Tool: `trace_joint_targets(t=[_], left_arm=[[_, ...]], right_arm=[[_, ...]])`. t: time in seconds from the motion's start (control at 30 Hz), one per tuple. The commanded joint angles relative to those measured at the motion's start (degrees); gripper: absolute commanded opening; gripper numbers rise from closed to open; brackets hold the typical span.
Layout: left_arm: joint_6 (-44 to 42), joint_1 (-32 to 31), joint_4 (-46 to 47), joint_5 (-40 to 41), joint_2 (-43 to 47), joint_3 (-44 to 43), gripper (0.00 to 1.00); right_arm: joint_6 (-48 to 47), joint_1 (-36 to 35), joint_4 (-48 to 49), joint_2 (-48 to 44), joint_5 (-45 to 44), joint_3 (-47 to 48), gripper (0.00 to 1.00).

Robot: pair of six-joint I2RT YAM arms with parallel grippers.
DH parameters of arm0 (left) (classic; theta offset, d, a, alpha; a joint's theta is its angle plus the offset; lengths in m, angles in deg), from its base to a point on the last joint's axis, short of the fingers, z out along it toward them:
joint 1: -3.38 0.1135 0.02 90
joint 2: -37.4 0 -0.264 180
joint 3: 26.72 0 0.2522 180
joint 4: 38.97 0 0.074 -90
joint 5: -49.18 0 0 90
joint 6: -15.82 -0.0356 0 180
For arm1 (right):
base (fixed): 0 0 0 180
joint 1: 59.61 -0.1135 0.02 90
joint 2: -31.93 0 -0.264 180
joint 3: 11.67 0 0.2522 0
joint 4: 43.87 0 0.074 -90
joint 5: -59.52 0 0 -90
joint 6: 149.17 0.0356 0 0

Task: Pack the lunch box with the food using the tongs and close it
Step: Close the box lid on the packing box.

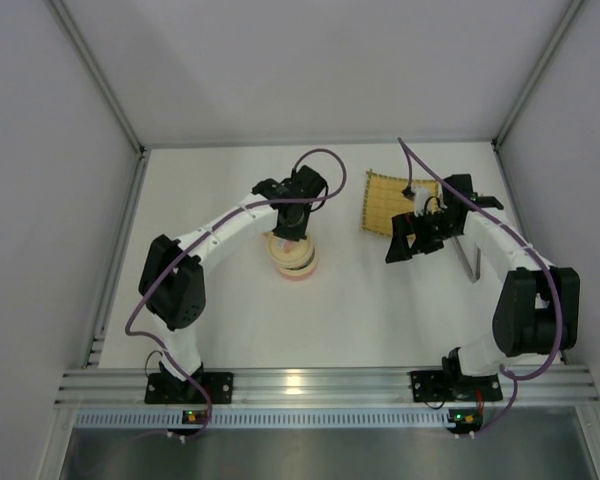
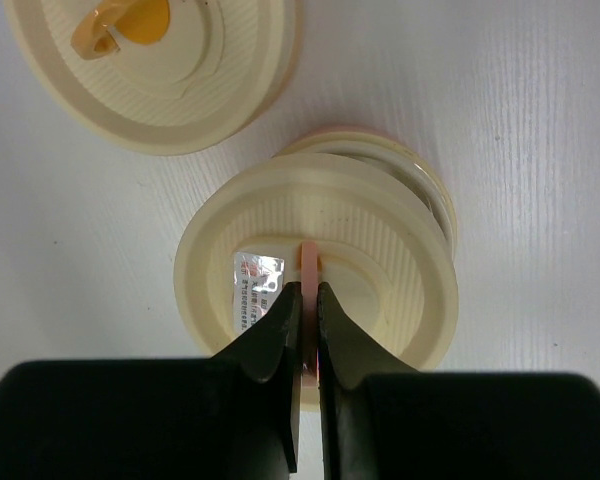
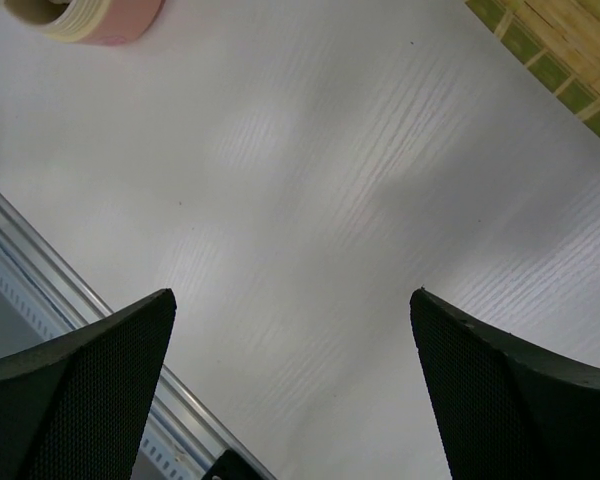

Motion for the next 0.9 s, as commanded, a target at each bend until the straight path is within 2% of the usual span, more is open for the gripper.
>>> trace_joint_targets(t=[0.0,0.87], left_arm=[[2.55,0.08,4.52,1.39,-0.18,1.32,0.0],[2.9,-0.79,6.28,1.04,-3.7,0.26,0.0]], right_arm=[[-0.35,1.07,2.97,-1.91,1.76,-0.4,0.99],[-0.53,1.33,4.03,-0.41,2.91,-0.84,1.0]])
